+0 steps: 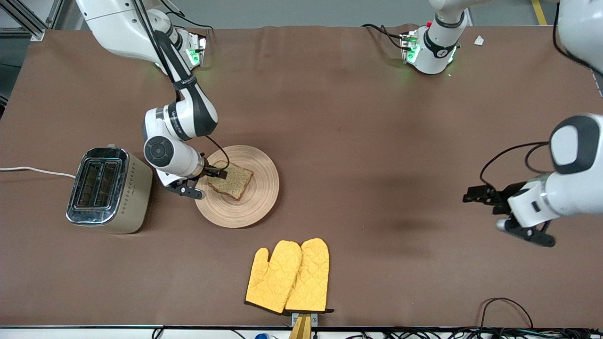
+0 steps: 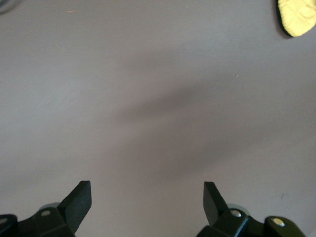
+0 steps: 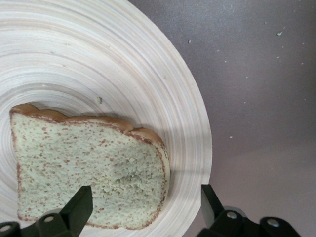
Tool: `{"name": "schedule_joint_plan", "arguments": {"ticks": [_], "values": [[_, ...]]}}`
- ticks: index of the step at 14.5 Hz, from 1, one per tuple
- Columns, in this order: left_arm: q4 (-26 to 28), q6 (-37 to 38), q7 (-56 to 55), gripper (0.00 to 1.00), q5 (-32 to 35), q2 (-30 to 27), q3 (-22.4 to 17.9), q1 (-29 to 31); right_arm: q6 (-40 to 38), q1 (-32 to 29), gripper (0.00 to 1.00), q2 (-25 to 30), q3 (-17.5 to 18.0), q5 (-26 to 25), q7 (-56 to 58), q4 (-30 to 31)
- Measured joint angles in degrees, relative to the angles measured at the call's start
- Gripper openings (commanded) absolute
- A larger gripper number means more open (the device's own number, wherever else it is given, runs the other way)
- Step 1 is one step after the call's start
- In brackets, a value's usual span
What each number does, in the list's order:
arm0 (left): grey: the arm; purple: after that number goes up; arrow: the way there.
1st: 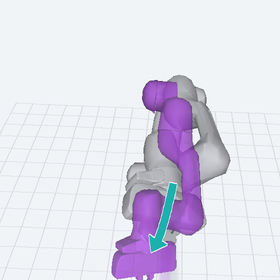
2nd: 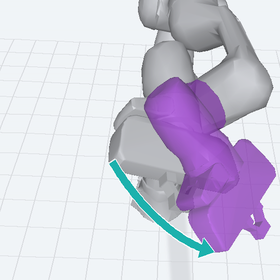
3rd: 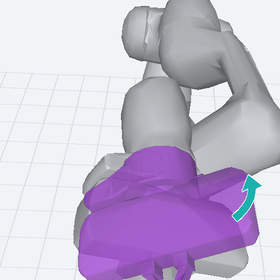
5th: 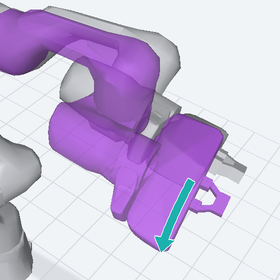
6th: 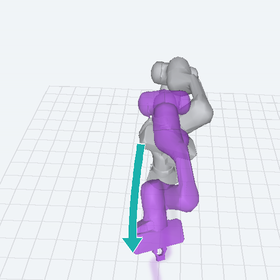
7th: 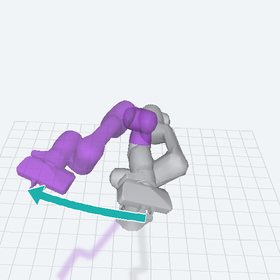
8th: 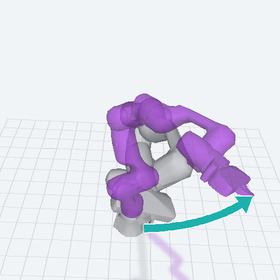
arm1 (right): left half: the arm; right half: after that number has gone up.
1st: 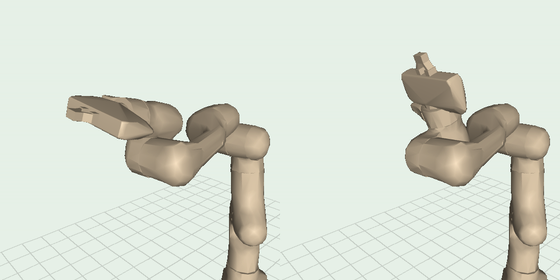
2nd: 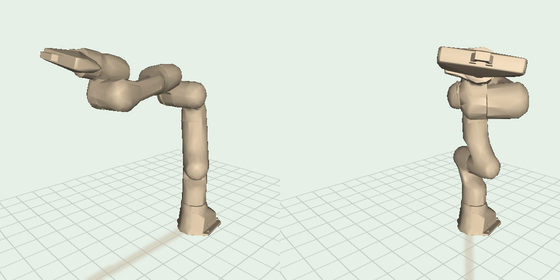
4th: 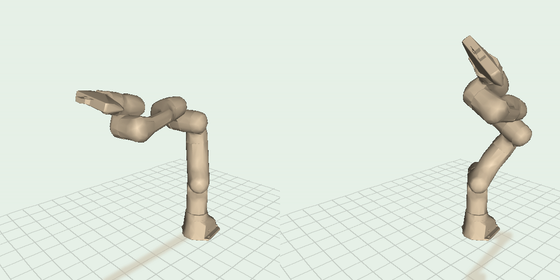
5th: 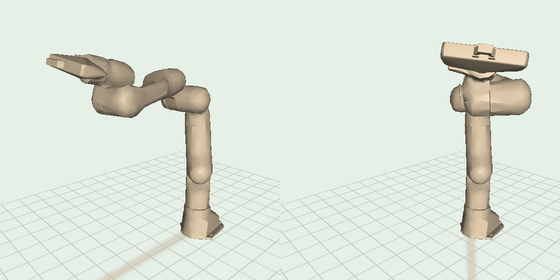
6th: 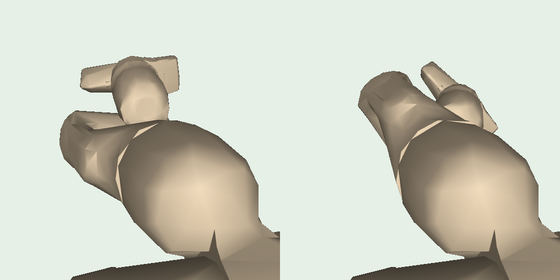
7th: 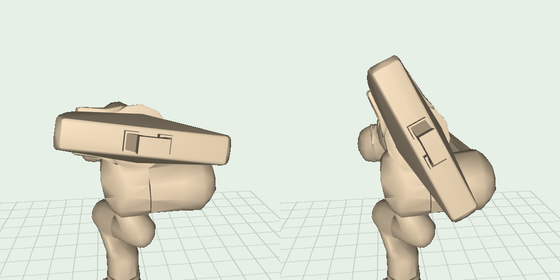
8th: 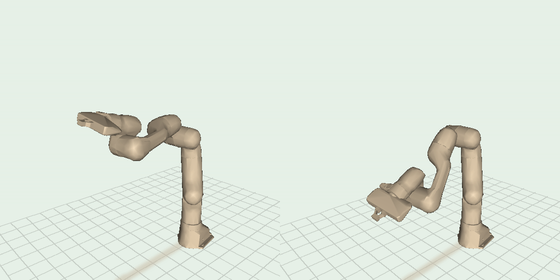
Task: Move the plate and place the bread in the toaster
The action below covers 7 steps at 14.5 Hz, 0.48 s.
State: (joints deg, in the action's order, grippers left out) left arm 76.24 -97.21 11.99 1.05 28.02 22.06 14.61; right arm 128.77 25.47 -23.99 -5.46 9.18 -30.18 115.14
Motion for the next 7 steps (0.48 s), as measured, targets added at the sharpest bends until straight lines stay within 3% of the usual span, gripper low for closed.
{"name": "schedule_joint_plan", "arguments": {"ticks": [7], "values": [[0.0,12.2,-5.5,1.0,4.6,-16.5,0.0,0.2,1.0,0.0,0.76,-0.8,0.0,0.0,0.0,0.2]]}}
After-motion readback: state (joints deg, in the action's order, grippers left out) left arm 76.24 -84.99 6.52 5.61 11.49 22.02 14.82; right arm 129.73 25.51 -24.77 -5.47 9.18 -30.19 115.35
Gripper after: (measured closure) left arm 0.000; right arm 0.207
